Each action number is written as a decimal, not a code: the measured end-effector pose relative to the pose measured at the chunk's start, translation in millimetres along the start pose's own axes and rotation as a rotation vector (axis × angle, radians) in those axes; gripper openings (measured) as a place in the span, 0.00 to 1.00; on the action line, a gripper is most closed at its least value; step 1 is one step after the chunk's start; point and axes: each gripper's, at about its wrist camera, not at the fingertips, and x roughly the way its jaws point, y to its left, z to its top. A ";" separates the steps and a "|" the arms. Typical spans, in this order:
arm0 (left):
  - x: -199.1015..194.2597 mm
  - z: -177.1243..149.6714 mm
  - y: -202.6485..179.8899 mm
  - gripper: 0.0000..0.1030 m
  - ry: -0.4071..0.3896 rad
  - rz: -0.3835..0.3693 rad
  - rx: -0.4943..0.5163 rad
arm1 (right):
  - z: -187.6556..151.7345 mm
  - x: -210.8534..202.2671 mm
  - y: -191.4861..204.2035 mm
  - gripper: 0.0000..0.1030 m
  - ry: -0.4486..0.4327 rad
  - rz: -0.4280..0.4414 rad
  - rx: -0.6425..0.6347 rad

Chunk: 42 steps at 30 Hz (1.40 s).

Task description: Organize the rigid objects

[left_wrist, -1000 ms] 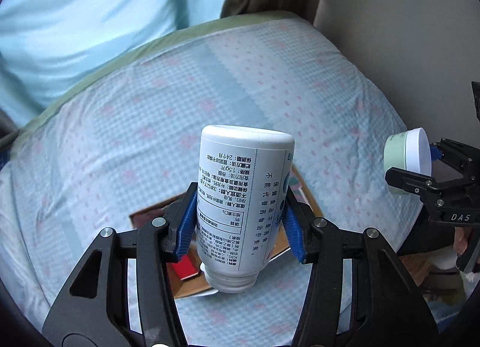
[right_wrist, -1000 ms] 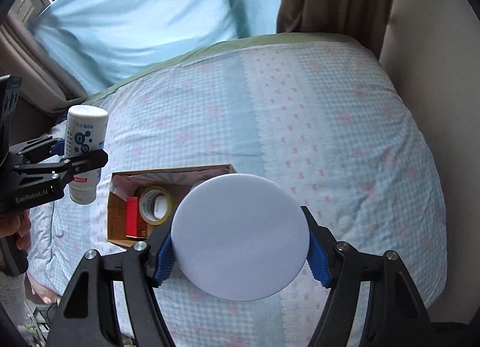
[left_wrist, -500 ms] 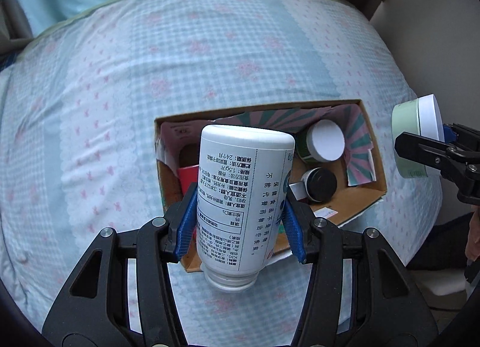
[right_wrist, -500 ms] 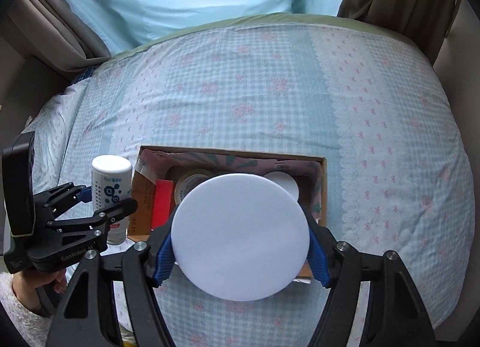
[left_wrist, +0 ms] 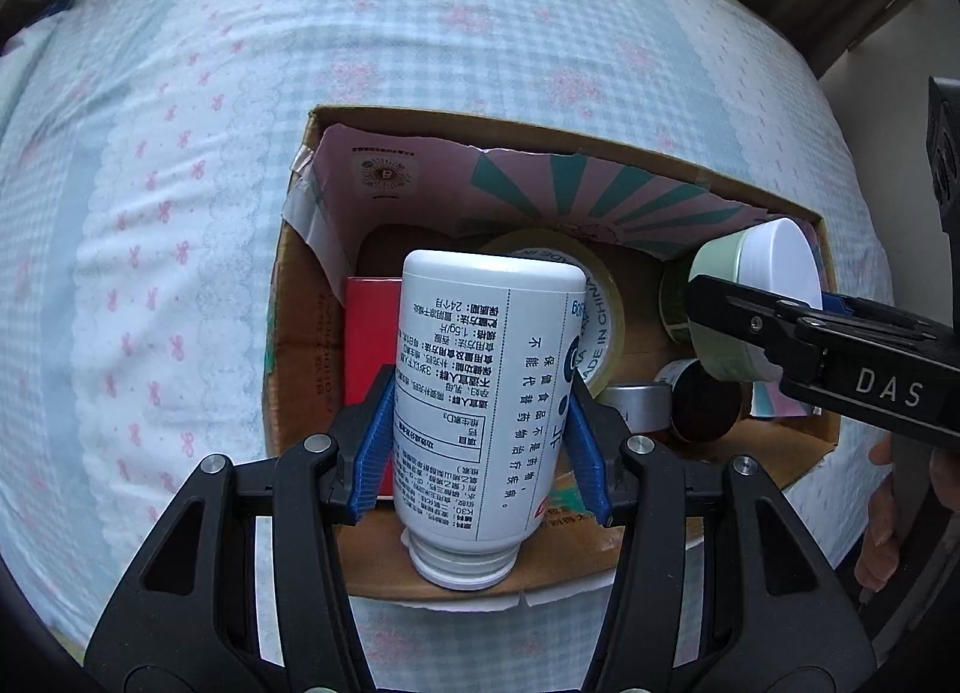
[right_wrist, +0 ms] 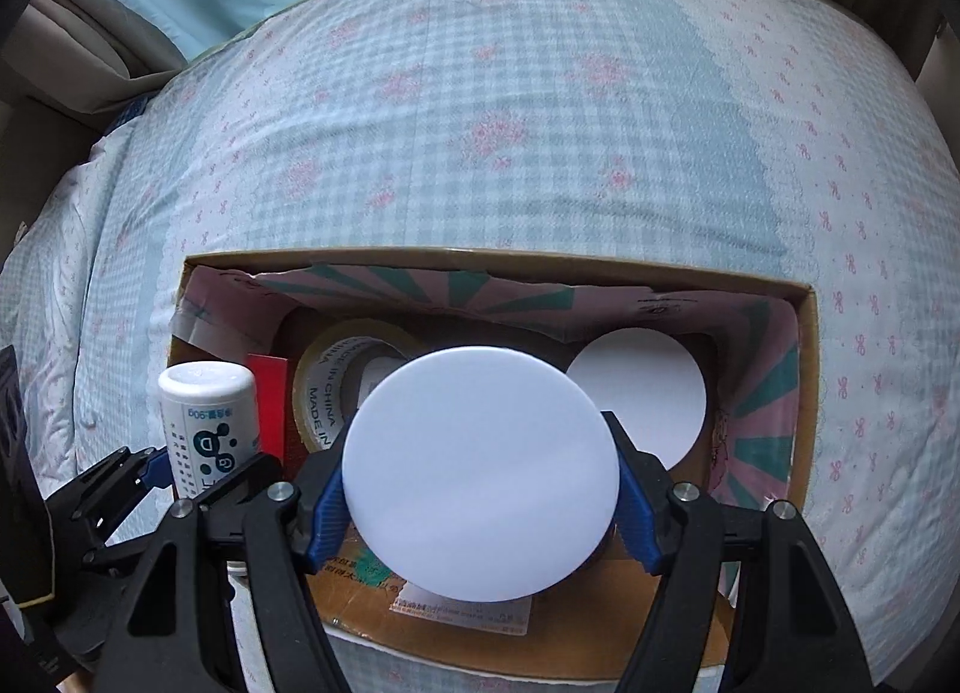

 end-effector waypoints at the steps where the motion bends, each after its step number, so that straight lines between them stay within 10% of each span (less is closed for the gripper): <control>1: 2.5 0.3 -2.8 0.47 0.005 0.005 0.009 | 1.4 2.0 -0.9 0.66 0.002 0.004 0.007; 7: 7.1 2.7 -13.9 0.50 0.024 0.026 0.036 | 11.4 7.8 -2.2 0.67 0.027 0.017 0.040; 10: -2.9 3.8 -21.5 1.00 -0.011 0.063 0.076 | 16.4 7.6 -1.6 0.84 0.034 0.050 0.030; 11: -5.6 2.8 -23.3 1.00 -0.017 0.069 0.090 | 17.6 3.6 -1.6 1.00 0.027 0.064 0.020; 30: -75.3 -17.0 -40.9 1.00 -0.046 0.122 0.060 | -16.8 -73.4 -22.1 1.00 -0.022 0.015 0.003; 42: -273.6 -35.9 -116.6 1.00 -0.331 0.106 0.065 | -66.6 -286.2 -33.3 1.00 -0.279 -0.024 -0.045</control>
